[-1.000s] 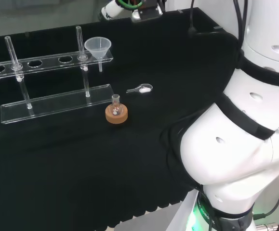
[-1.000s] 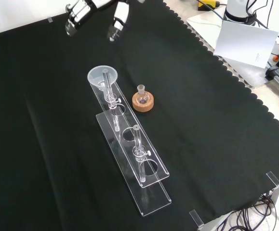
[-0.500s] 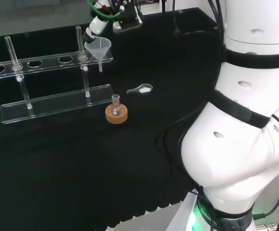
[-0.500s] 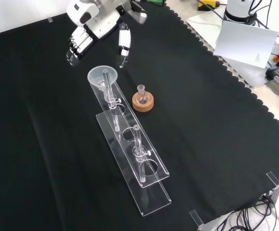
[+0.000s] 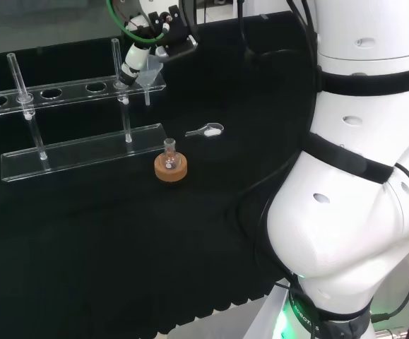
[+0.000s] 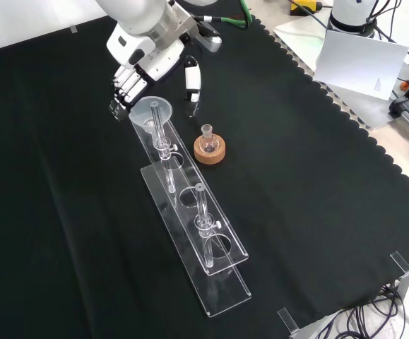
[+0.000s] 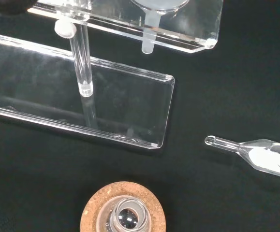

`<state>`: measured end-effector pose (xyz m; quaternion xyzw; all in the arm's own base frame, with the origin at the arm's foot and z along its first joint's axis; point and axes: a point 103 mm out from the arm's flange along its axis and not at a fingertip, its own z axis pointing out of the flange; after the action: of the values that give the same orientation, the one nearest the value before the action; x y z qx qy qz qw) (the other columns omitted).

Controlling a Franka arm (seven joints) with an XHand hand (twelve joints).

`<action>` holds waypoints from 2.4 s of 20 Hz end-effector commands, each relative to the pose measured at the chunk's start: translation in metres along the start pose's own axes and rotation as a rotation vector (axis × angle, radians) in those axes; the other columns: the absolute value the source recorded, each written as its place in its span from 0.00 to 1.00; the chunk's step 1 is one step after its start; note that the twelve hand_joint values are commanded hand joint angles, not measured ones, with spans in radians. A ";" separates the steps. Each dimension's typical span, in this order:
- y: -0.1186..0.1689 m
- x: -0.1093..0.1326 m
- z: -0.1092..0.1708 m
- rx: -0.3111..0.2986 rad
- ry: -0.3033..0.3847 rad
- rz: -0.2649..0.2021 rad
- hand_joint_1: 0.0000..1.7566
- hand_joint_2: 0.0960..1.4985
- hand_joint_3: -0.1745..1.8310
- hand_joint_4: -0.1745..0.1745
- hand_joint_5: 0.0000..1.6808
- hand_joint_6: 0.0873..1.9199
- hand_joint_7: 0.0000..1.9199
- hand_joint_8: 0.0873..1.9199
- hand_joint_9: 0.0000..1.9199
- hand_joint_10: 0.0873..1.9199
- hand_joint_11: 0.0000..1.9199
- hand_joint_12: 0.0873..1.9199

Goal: Pick up the funnel from the transparent funnel stand.

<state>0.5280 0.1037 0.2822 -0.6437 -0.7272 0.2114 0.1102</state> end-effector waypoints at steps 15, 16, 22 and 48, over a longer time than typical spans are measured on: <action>0.023 -0.007 0.014 0.060 -0.132 0.024 0.47 0.35 0.34 0.56 0.08 0.00 0.00 0.24 0.06 0.45 0.11 0.81; 0.024 -0.009 0.015 0.061 -0.133 0.024 0.47 0.35 0.35 0.57 0.09 0.00 0.00 0.25 0.07 0.44 0.11 0.80; 0.028 -0.011 0.016 0.046 -0.152 0.031 0.49 0.35 0.41 0.56 0.14 0.00 0.03 0.31 0.20 0.35 0.13 0.79; -0.076 -0.011 -0.061 -0.163 -0.398 0.223 0.54 0.42 0.43 0.61 0.36 0.26 0.33 0.26 0.53 0.15 0.30 0.66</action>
<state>0.5222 0.0977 0.3469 -0.6658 -0.6911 0.2683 -0.0834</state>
